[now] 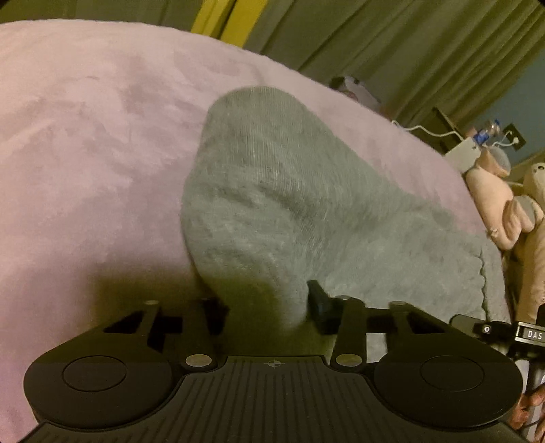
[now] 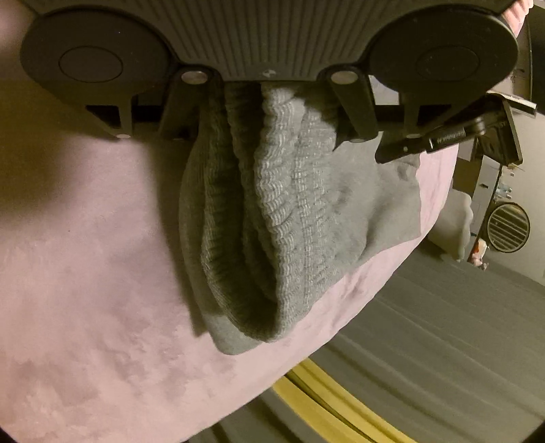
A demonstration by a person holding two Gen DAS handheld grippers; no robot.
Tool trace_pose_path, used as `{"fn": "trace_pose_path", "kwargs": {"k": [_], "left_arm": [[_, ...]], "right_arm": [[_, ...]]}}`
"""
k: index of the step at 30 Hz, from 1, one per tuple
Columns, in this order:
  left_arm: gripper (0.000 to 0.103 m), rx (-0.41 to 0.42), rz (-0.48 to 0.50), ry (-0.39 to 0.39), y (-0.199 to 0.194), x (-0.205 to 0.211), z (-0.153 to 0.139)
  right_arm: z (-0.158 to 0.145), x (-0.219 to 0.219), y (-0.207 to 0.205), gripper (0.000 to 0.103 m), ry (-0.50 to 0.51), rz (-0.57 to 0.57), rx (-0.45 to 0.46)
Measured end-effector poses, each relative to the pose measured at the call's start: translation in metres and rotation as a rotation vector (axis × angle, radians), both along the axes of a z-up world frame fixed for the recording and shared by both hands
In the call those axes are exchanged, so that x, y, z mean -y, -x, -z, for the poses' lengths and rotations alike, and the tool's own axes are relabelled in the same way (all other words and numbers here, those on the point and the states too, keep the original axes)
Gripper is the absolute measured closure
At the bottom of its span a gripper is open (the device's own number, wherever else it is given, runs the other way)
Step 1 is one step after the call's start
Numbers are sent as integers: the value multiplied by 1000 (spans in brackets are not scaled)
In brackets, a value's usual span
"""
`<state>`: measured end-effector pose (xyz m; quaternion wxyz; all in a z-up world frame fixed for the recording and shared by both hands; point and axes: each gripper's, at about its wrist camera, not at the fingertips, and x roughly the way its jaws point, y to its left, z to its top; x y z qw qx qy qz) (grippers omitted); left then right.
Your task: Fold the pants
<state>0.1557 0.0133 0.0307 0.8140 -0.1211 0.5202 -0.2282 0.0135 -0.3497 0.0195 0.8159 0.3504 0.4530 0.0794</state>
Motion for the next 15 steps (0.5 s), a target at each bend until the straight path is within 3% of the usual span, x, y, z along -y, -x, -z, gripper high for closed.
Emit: {"fn": "trace_pose_path", "kwargs": {"k": [4,9,15], "left_arm": [[67,78,37,-25,11,4,-21],[69,133,54,11,11,9,-45],[77,206,5,33,-6,3,-69]], "right_arm": [[-23,-13,-3,48,24,-10,69],[-48,-22,-12,49,9,-36,151],[-66,-23,-37,49,10,-21,198]]}}
